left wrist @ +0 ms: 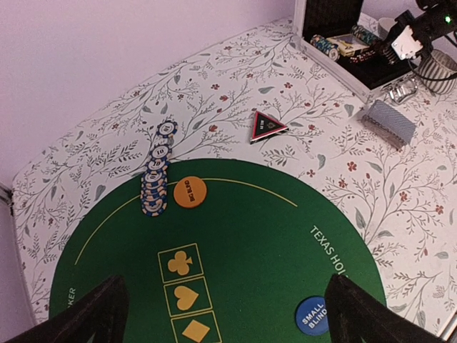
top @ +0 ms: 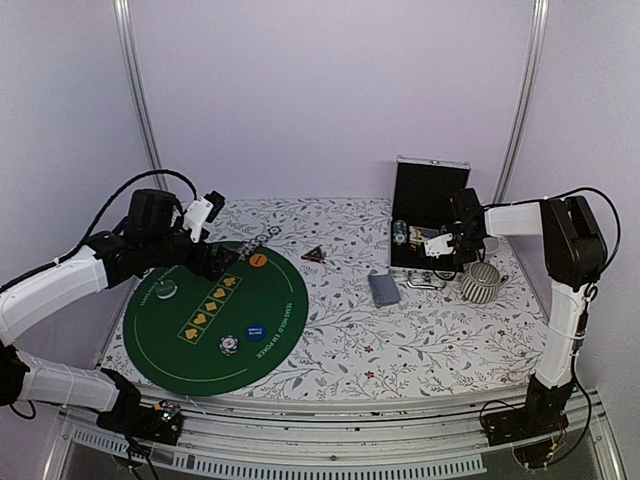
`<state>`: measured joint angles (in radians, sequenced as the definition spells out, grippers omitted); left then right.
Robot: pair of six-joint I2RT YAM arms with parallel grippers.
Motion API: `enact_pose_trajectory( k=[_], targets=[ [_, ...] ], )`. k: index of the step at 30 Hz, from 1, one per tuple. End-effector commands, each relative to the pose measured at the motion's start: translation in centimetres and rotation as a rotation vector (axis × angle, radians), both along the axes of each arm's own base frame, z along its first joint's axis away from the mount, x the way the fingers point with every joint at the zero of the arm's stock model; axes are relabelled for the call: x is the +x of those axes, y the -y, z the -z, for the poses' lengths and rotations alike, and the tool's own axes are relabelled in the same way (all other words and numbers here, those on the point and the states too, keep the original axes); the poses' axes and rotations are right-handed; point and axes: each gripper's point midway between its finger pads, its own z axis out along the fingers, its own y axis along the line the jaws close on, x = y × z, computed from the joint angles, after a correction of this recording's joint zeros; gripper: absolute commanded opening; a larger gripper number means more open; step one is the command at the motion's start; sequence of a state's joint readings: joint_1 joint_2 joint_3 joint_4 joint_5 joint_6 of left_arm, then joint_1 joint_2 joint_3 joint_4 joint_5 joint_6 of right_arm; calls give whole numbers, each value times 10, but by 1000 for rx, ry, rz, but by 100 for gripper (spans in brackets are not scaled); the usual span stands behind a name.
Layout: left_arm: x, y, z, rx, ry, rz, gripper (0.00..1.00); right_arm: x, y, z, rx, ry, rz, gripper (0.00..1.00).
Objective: Distribute texas hold em gaming equipment
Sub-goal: Pick up the pile of poker chips from the chip case.
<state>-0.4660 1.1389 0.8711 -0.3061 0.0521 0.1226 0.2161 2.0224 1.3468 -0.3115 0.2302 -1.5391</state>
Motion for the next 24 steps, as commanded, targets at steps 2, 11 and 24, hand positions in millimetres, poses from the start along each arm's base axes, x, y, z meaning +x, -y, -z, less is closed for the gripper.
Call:
enact_pose_trajectory(
  k=[2,11,24],
  targets=[
    [-2,-1,-3,-20,14,10,98,-28,5,13,-34,-99,-3,36],
    [-3,1,-2,-24,11,22,98,-6,2,20,-37,-61,7,47],
    [-3,0,-1,-18,12,17,98,3,5,30,-67,-62,25,25]
  ],
)
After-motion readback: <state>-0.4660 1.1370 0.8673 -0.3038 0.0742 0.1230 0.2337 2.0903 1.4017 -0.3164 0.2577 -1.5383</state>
